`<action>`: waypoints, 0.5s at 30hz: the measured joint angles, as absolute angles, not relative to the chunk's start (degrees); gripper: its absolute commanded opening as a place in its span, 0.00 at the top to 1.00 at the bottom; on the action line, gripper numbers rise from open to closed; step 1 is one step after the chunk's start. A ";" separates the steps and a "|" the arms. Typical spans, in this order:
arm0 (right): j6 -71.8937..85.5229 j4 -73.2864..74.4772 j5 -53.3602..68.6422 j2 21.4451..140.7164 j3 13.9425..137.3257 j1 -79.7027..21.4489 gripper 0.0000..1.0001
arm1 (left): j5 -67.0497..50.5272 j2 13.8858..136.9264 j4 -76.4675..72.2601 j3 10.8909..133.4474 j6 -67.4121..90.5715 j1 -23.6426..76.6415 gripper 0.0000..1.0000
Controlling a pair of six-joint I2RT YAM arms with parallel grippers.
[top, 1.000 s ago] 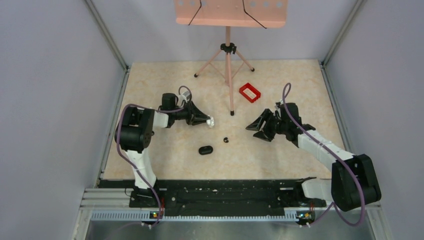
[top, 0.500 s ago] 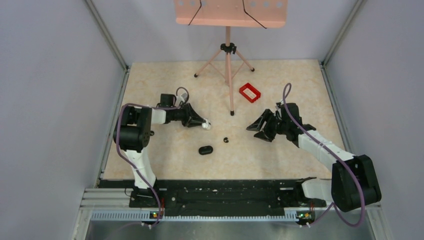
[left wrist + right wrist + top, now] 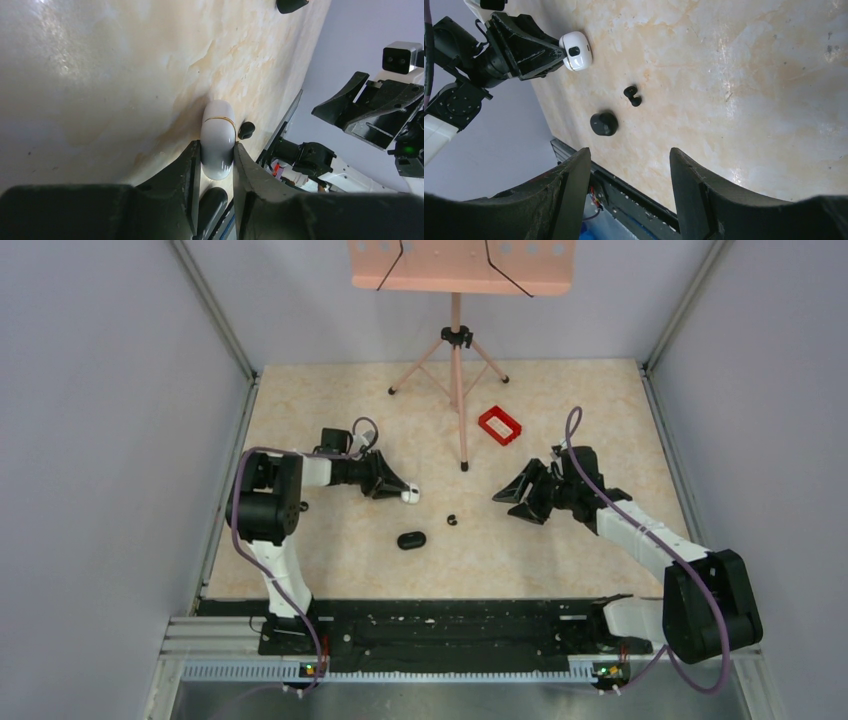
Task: Insert the wireless bluetooth earbuds into the charging case
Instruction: Place the charging case with the earbuds at the center of the board.
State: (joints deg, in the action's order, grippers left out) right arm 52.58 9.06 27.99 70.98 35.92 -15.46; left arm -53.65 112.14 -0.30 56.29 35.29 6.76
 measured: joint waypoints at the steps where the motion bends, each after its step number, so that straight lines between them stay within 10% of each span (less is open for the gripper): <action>1: 52.58 9.06 28.01 70.98 35.92 -15.46 0.41 | -53.47 111.98 0.23 56.29 35.18 6.76 0.65; 6: 52.53 9.06 28.12 70.98 35.92 -15.46 0.41 | -51.33 110.52 2.28 56.29 34.13 6.76 0.35; 15: 52.49 9.06 28.32 70.98 35.92 -15.46 0.41 | -48.01 104.47 5.76 56.27 33.01 6.76 0.32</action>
